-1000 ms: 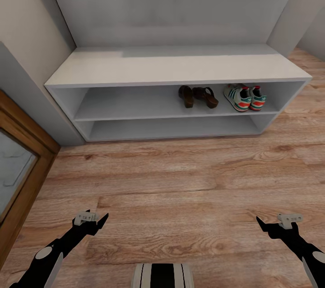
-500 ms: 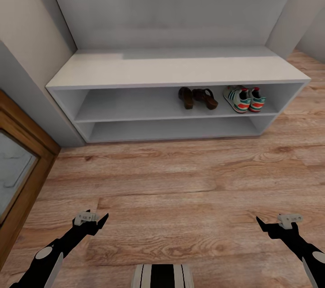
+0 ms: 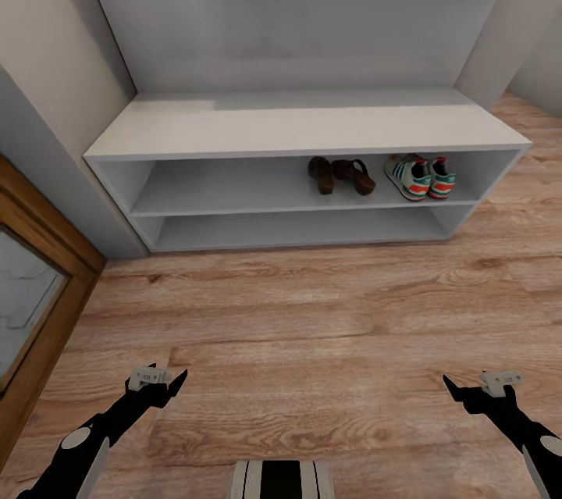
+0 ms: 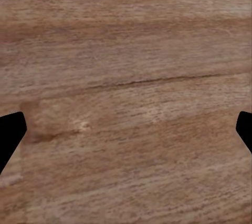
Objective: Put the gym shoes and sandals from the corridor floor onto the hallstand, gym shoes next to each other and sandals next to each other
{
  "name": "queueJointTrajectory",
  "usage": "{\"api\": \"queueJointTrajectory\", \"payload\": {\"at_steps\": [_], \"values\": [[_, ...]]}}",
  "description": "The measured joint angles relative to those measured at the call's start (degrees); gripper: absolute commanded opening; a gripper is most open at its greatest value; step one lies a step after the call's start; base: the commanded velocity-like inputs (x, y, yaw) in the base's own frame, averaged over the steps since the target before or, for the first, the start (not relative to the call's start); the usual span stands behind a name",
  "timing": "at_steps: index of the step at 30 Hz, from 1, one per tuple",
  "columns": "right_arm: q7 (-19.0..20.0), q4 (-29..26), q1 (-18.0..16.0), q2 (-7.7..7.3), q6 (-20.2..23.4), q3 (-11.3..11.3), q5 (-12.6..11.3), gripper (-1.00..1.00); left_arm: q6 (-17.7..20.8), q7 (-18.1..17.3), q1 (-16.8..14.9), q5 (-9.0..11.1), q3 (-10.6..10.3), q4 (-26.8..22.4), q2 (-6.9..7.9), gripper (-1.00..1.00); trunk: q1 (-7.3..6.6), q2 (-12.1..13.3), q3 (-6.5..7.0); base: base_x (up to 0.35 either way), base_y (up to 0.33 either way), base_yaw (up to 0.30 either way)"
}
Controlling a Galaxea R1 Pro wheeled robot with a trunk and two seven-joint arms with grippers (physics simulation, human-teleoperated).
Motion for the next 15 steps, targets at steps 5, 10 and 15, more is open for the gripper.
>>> {"api": "queueJointTrajectory", "payload": {"at_steps": [5, 10, 15], "values": [[0.0, 0.0, 0.0, 0.01, 0.0, 0.0, 0.0, 1.0, 0.0, 0.0, 0.0, 0.0, 0.0, 0.0, 0.0, 1.0, 0.0, 0.0, 0.44, 0.0, 0.0, 0.0], [0.0, 0.0, 0.0, 0.0, 0.0, 0.0, 0.0, 1.0, 0.0, 0.0, 0.0, 0.0, 0.0, 0.0, 0.0, 1.0, 0.0, 0.0, 0.89, 0.0, 0.0, 0.0], [0.0, 0.0, 0.0, 0.02, 0.0, 0.0, 0.0, 1.0, 0.0, 0.0, 0.0, 0.0, 0.0, 0.0, 0.0, 1.0, 0.0, 0.0, 1.34, 0.0, 0.0, 0.0]]}}
